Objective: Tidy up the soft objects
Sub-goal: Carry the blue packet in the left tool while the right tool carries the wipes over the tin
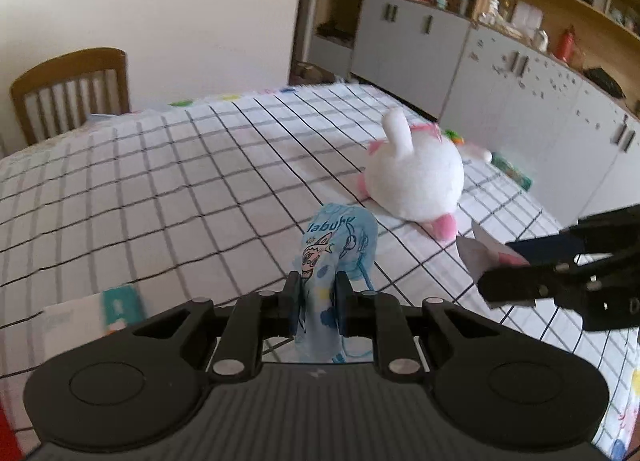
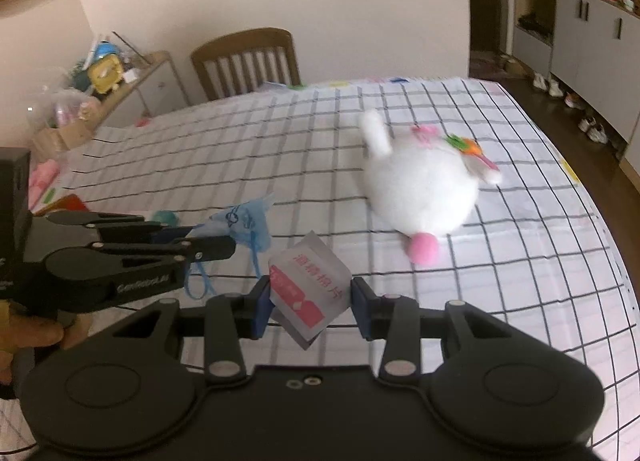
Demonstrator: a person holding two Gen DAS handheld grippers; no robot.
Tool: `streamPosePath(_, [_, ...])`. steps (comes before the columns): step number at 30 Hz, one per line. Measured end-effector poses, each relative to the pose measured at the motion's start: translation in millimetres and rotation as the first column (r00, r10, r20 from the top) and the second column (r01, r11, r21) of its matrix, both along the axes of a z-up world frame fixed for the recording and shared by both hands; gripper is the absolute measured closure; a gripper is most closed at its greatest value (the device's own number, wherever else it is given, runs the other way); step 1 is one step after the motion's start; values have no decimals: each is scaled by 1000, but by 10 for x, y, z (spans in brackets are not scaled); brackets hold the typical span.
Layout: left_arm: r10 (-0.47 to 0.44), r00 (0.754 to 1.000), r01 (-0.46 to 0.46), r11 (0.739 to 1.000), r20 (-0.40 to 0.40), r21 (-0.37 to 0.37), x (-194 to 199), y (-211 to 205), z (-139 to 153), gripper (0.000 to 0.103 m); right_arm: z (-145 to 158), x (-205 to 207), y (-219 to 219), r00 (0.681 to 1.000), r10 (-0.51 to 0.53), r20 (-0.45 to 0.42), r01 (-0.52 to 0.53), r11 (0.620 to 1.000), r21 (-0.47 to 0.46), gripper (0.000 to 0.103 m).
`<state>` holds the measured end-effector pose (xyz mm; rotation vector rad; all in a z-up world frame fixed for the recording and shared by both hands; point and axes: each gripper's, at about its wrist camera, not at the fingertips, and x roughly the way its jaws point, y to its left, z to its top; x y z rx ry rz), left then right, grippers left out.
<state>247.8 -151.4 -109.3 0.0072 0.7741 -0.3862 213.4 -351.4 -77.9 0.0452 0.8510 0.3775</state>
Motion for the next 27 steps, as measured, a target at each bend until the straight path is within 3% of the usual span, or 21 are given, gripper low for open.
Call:
streamPosePath(13, [192, 979, -192, 981, 67, -3, -630, 811, 567, 86, 422, -272, 794, 975, 207, 78, -209, 978, 18, 63])
streamPosePath(27, [408, 907, -409, 912, 102, -14, -1239, 1825, 842, 86, 679, -476, 1885, 897, 423, 129, -427, 904, 4, 63])
